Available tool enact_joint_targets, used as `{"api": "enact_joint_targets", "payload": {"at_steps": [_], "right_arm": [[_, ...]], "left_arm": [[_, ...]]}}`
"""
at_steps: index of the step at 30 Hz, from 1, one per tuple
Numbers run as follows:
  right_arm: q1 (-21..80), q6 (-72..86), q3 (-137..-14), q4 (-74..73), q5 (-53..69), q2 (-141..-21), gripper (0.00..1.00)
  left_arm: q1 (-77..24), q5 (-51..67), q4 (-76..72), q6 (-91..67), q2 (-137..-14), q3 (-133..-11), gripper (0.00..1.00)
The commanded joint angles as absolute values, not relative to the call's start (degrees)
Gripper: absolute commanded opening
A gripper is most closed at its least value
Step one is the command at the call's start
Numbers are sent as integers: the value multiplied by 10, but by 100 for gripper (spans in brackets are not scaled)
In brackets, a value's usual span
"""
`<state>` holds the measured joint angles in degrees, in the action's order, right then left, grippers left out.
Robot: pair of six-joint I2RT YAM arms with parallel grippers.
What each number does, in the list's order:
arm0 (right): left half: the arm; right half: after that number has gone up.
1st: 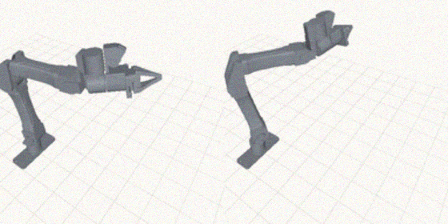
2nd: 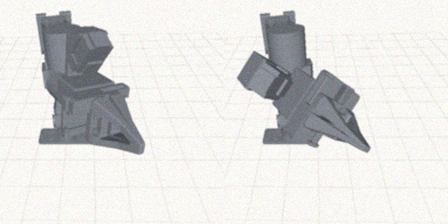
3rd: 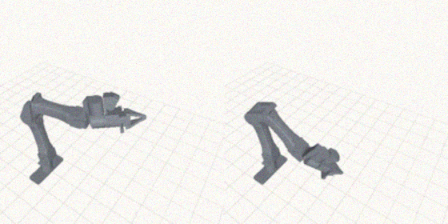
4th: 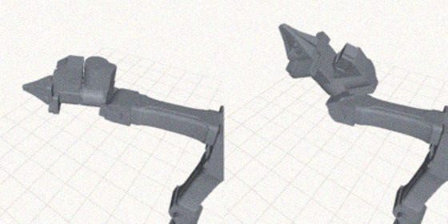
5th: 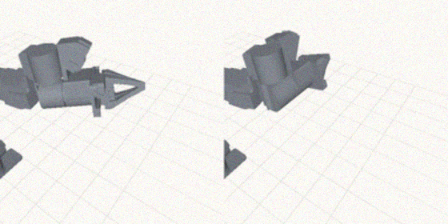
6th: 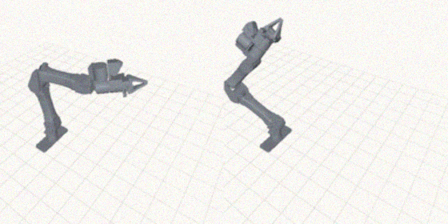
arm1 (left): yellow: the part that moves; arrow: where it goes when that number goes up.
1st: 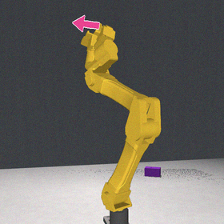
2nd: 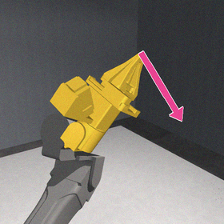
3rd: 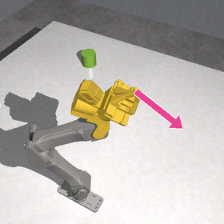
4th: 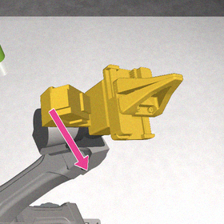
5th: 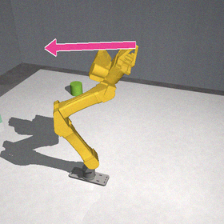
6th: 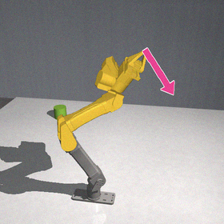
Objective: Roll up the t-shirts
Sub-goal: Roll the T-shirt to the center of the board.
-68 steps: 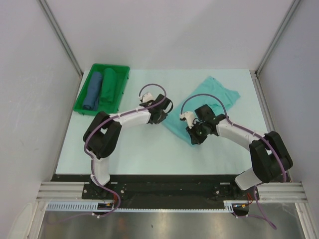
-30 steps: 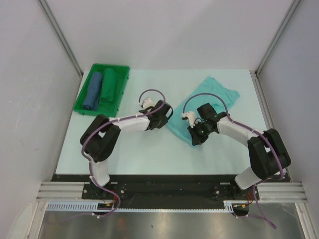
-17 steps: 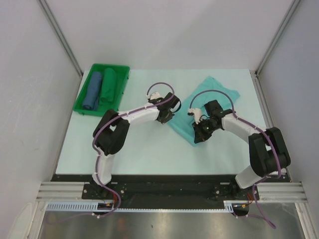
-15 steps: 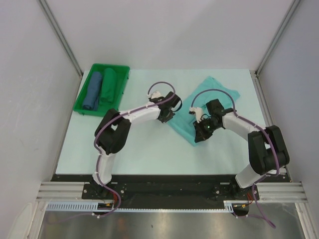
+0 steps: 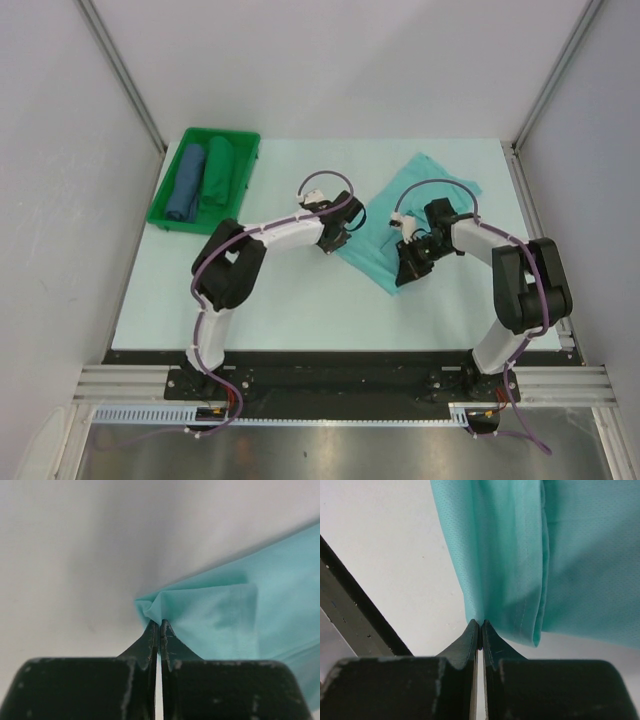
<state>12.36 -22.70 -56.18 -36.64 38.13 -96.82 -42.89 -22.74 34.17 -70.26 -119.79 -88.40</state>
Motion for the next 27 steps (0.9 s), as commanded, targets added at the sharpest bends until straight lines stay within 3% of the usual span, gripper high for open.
{"api": "enact_joint_targets", "payload": {"at_steps": [1,6,9,12,13,17,21,27], "right_arm": [[141,-244,-579,-396,389,-937,0],[165,-243,-579,-406,384,-937,0],[168,-239,-579,-402,381,-939,0],[166,-237,-579,-400,381,-939,0],[164,-236,-579,-400,382,-940,0],[155,-236,-579,-399,386,-946,0],[148,-239,-579,-402,389,-954,0],[135,-242,-579,-404,399,-959,0]], "left_arm": [[-434,-249,328,-723,-1133,-812,0],[-434,-258,331,-736,-1103,-762,1],[-434,-262,329,-731,-1086,-754,6],[-434,-259,321,-720,-1074,-754,29],[-435,-257,311,-716,-1070,-742,41],[-435,-236,237,-726,-1036,-684,56],[-435,-214,126,-751,-1013,-606,65],[-438,-209,37,-758,-1021,-571,66]]}}
